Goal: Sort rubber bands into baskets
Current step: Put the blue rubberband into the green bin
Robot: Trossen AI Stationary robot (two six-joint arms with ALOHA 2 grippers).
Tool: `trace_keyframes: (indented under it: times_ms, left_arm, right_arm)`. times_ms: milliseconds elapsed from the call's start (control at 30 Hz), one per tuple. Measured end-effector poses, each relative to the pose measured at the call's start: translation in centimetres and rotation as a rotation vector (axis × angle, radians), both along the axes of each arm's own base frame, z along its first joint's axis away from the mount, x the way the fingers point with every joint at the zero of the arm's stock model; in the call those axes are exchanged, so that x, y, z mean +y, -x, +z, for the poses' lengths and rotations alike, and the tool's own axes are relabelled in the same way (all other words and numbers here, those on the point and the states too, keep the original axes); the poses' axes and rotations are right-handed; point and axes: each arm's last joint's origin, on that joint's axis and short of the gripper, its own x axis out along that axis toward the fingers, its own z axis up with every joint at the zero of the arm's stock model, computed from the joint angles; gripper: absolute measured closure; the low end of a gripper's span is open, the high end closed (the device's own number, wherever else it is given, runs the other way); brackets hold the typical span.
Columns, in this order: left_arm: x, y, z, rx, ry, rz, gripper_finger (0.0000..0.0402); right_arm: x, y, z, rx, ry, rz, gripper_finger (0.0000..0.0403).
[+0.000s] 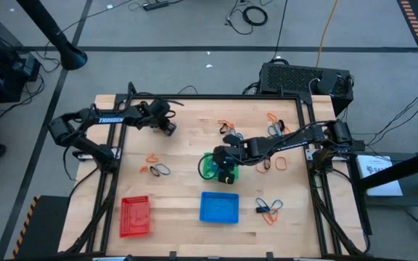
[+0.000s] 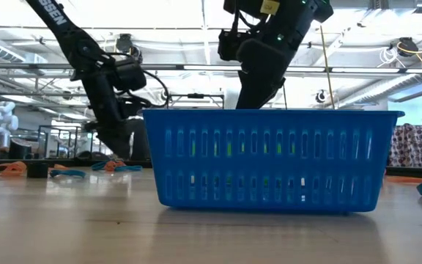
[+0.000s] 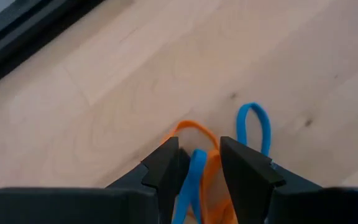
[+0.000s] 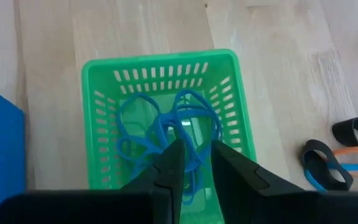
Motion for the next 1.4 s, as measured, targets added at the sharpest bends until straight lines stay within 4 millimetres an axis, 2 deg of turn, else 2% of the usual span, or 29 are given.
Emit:
trace_keyframes:
  times_ms: [467,600,800,1067,1233,1400]
  left_arm:
    - [-0.2,0.3,-0.2,0.044,0.02,-0.021,0.0277]
    - [-0.2,0.3,-0.2,0.048,0.018,-0.023,0.0307]
    - [-0.2,0.2,-0.2,0.064,-0.001,-0.07,0.0386]
    - [0.1,-0.2,0.2,0.029,-0.057,-0.094,0.0395]
    - [-0.2,-0.7,1.1,-0.079,-0.045,-0.178,0.0398]
    - [-2.2,-2.8,2.3,-0.313,0.043,-0.444,0.0399]
  right_arm:
    - [0.5,0.1,0.0,0.006,0.0,0.012,0.033]
    - [0.5,0.1,0.0,0.006,0.001,0.013,0.033]
    - [0.5,0.1,0.0,0.006,0.003,0.017,0.033]
    - [0.5,-0.1,0.1,-0.012,0.021,0.049,0.033]
    - [0.5,-0.8,0.5,-0.081,0.054,0.106,0.033]
    - [0.6,-1.4,1.0,-0.156,0.1,0.162,0.033]
